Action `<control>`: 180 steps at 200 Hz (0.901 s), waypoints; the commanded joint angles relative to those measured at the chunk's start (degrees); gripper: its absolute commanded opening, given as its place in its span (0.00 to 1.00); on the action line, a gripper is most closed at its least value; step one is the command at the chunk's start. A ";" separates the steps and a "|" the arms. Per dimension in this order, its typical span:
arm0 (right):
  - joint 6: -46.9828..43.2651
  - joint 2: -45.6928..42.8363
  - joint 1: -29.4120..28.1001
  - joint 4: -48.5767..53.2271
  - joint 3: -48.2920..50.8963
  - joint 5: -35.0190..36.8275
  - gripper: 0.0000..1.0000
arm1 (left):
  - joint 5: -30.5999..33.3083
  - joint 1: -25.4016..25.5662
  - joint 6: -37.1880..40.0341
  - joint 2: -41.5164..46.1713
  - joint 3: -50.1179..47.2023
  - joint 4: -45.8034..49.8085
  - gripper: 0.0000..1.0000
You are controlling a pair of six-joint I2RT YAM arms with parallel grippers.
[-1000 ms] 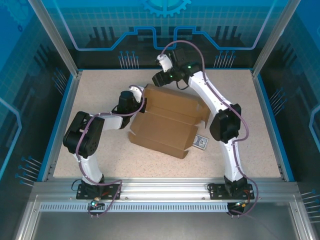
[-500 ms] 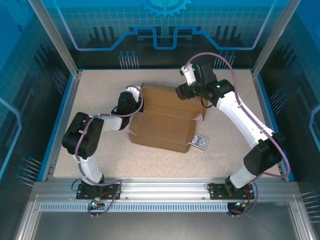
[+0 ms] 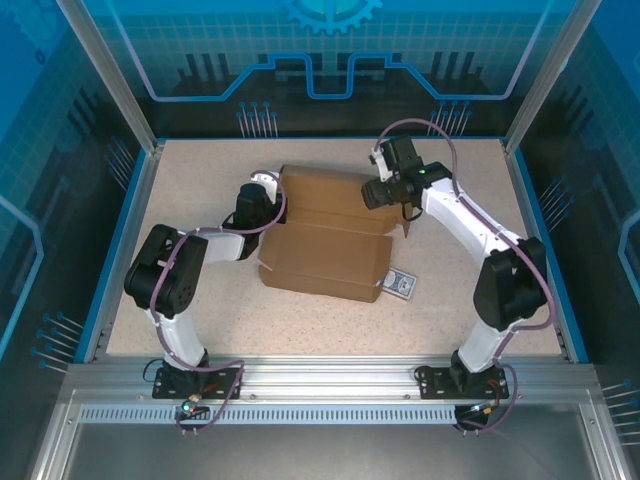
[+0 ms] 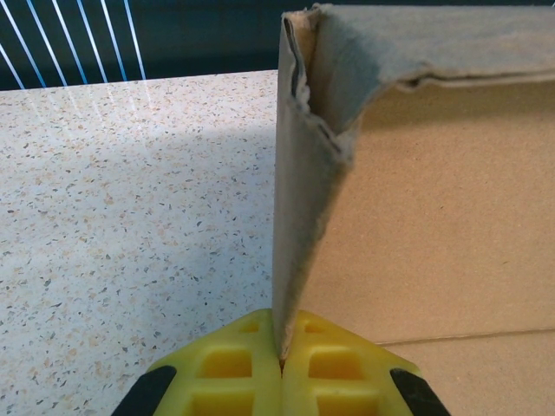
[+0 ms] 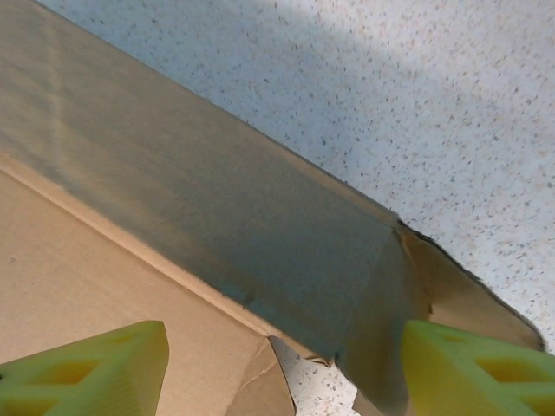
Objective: Fold the paper box
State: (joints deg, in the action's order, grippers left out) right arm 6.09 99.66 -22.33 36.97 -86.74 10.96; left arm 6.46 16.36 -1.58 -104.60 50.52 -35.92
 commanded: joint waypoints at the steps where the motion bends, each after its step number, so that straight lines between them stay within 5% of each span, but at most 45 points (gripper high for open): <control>1: 2.98 1.33 0.52 -1.24 -1.23 -3.32 0.71 | 1.01 0.25 -0.96 1.63 -0.84 -0.29 0.00; 76: 13.14 0.49 2.33 -16.77 6.45 -20.78 0.71 | 0.83 0.25 -1.05 1.60 -1.39 -0.64 0.00; 180: 12.11 -10.69 1.22 -19.19 24.01 -4.98 0.71 | 1.01 0.25 -1.05 1.60 -1.30 -0.99 0.00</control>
State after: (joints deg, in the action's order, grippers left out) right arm 17.80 91.37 -20.21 21.17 -66.81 1.13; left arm 7.90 16.25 -1.58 -104.49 50.04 -36.53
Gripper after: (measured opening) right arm 0.708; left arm 0.051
